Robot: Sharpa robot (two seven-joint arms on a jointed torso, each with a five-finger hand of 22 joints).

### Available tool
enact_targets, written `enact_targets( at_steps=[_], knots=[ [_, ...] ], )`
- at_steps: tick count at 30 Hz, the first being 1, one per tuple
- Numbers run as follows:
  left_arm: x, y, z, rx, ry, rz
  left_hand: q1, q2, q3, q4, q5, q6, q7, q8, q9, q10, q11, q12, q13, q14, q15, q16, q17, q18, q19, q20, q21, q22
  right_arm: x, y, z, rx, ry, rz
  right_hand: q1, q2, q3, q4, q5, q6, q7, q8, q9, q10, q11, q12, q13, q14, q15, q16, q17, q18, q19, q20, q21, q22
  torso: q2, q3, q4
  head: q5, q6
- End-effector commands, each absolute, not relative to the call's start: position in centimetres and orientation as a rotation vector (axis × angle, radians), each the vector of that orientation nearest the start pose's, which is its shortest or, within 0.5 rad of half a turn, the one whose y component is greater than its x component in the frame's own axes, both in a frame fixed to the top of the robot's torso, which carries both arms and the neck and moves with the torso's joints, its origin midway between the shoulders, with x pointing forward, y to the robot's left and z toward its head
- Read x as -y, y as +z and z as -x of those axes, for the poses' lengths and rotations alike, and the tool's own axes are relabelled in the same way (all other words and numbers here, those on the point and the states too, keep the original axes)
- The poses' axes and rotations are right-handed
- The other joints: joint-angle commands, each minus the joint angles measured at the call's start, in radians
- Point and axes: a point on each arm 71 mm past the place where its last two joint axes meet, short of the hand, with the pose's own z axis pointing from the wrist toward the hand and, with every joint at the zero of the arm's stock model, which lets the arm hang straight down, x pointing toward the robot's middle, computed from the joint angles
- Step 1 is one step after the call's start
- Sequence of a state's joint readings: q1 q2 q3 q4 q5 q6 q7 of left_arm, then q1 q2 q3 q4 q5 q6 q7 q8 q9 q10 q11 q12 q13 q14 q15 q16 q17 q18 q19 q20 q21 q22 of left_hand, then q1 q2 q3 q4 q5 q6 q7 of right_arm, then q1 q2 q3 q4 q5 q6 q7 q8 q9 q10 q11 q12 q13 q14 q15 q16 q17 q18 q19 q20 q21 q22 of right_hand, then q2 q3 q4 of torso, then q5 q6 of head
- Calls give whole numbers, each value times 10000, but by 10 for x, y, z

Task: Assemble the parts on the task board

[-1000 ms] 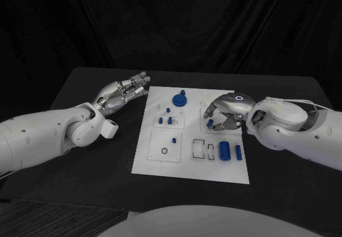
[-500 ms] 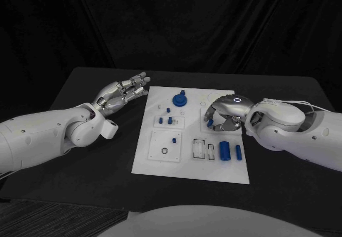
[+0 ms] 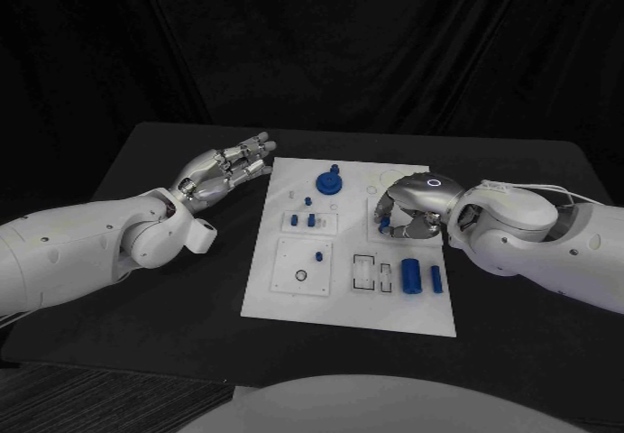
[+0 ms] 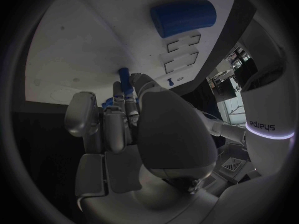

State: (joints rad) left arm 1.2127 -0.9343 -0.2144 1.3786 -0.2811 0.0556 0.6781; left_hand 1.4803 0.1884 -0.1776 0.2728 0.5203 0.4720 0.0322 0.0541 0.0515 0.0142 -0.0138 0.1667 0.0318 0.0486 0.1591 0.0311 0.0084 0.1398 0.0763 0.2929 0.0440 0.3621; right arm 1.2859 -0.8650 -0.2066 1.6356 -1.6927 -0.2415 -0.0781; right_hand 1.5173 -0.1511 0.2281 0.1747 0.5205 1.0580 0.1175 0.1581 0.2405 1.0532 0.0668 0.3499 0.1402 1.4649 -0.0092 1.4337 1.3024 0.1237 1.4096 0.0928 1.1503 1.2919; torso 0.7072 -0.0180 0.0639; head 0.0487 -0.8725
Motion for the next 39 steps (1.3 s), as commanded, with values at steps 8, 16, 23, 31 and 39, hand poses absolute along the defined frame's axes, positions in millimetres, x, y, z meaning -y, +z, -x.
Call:
enact_targets(
  at_steps=[8, 16, 23, 31, 39],
  knots=[
    [-278, -209, -469, -13889, -18040, 6009, 175, -37, -61, -130, 180, 58, -9, -78, -43, -30, 72, 206, -51, -18, 37, 135, 81, 276, 57, -16, -31, -117, 174, -196, -444, -16497, 6175, 5527, 365, 120, 417, -333, -27, 363, -17, 308, 330, 791, -137, -68, 4, 385, -110, 92, 268, -436, 47, -64, 400, 1748, -4, -8, 3, 32, -1],
    [-279, -209, -469, -13896, -18006, 6026, 175, -37, -61, -130, 180, 58, -9, -78, -43, -30, 72, 206, -51, -18, 37, 135, 81, 276, 57, -16, -31, -117, 175, -184, -437, -16168, 6374, 5472, 337, 115, 460, -410, -82, 431, -41, 328, 375, 905, -169, -98, 2, 384, -136, 78, 244, -435, 47, -86, 414, 1747, -1, -8, 5, 63, -1],
    [-279, -210, -470, -13919, -17995, 6033, 194, -38, -54, -145, 198, 38, 0, -82, -45, -30, 77, 214, -49, -21, 41, 135, 81, 275, 58, -16, -31, -123, 167, -155, -435, -15525, 6628, 5594, 38, -339, 2275, -706, -2004, 548, -56, 147, 471, 1224, -198, -499, -78, 415, -163, 78, 267, -448, 47, -134, 541, 1759, -2, -8, -2, 26, -1],
    [-277, -210, -470, -13958, -18024, 6033, 194, -38, -54, -145, 198, 38, 0, -82, -45, -30, 77, 214, -49, -21, 41, 135, 81, 275, 58, -16, -31, -123, 144, -133, -430, -15080, 7120, 5996, -113, -425, 2570, -809, -2043, 585, -64, 126, 520, 1288, -198, -553, -59, 424, -176, 83, 280, -449, 49, -138, 565, 1760, -6, -6, -2, 32, -1],
    [-277, -210, -470, -13959, -18013, 6042, 205, -34, -48, -152, 211, 24, 4, -84, -47, -30, 81, 217, -49, -24, 42, 133, 80, 274, 59, -16, -30, -124, 108, -138, -423, -15302, 7677, 6740, -198, -455, 2710, -874, -2045, 508, -42, 61, 527, 1244, -175, -616, -57, 424, -164, 76, 269, -444, 35, -134, 545, 1751, -16, -21, 9, 44, -1]
  ],
)
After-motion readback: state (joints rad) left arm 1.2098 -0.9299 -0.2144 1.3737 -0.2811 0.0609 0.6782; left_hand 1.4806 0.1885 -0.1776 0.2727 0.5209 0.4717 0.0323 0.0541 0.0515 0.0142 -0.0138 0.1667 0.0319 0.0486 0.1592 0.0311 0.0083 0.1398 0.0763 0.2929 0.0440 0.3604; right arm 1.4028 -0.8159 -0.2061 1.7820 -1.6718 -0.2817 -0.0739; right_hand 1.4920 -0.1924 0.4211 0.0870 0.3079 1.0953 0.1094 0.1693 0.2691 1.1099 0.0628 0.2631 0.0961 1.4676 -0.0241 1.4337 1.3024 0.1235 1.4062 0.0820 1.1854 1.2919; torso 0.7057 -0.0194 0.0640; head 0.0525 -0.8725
